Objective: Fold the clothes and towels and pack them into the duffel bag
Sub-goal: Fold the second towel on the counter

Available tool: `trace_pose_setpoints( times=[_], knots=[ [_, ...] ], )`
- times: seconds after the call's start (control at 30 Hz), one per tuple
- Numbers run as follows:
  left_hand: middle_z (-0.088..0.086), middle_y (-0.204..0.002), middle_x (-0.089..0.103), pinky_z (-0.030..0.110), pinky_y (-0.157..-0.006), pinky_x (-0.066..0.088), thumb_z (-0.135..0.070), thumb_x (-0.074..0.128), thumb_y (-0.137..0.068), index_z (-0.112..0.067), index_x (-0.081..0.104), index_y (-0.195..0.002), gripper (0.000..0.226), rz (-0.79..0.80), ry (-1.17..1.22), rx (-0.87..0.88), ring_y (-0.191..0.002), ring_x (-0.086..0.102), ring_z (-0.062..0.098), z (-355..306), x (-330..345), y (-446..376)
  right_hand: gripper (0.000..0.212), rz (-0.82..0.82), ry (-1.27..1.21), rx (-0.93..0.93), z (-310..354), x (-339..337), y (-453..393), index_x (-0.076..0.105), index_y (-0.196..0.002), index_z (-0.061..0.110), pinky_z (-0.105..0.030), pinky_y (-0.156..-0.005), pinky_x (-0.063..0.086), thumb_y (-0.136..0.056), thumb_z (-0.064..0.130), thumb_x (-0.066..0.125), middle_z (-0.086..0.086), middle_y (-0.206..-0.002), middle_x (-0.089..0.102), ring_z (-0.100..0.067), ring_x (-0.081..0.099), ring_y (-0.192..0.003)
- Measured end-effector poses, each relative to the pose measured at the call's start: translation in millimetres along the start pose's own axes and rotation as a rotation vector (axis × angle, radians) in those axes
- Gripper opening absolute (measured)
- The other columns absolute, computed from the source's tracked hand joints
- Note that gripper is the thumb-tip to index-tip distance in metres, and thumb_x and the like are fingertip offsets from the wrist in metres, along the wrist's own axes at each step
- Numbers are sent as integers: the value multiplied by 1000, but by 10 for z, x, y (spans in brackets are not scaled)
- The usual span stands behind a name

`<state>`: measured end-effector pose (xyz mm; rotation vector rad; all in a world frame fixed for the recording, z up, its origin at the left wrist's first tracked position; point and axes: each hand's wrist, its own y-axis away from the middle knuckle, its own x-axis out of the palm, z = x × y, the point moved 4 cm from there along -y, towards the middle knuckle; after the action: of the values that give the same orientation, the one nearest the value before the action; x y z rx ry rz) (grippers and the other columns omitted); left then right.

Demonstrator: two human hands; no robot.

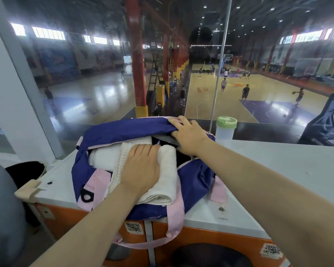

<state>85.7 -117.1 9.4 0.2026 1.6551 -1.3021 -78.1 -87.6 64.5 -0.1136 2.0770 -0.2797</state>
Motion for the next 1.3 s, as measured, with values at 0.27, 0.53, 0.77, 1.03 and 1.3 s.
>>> trace_pose_setpoints(
  times=[0.27, 0.53, 0.77, 1.03, 1.3],
  knots=[
    [4, -99, 62, 37, -92, 39, -18, 38, -84, -14, 59, -118, 39, -27, 16, 7, -91, 56, 26, 24, 14, 14, 36, 13, 72, 69, 92, -4, -127, 60, -130, 24, -48, -102, 33, -98, 34, 47, -8, -160, 15, -30, 21, -141],
    [3, -99, 62, 35, -92, 37, -18, 40, -84, -14, 60, -116, 37, -61, 28, 2, -90, 56, 25, 20, -17, 44, 32, -33, 100, 163, 129, 21, -158, 65, -122, 24, -44, -94, 37, -99, 28, 44, -6, -156, 24, -32, 32, -130],
    [3, -100, 62, 34, -93, 35, -16, 46, -84, -14, 60, -116, 35, -76, 42, -9, -92, 56, 25, 24, -16, 66, 31, 1, 70, 155, 100, 67, -171, 64, -122, 28, -44, -99, 33, -97, 32, 47, -3, -158, 20, -30, 27, -134],
    [4, -102, 62, 36, -95, 37, -19, 40, -85, -13, 59, -117, 37, -85, 77, -3, -94, 56, 25, 24, -17, 95, 32, -57, 78, 211, 170, 39, -201, 66, -121, 22, -41, -94, 34, -99, 28, 43, -5, -151, 35, -31, 39, -124],
    [3, -95, 59, 34, -89, 36, -17, 40, -84, -17, 59, -111, 33, -49, 70, 9, -89, 54, 25, 49, -1, 46, 38, -46, -132, 204, -20, -228, -190, 63, -121, 16, -42, -95, 35, -97, 35, 39, -4, -133, 52, -31, 50, -114]
  ],
)
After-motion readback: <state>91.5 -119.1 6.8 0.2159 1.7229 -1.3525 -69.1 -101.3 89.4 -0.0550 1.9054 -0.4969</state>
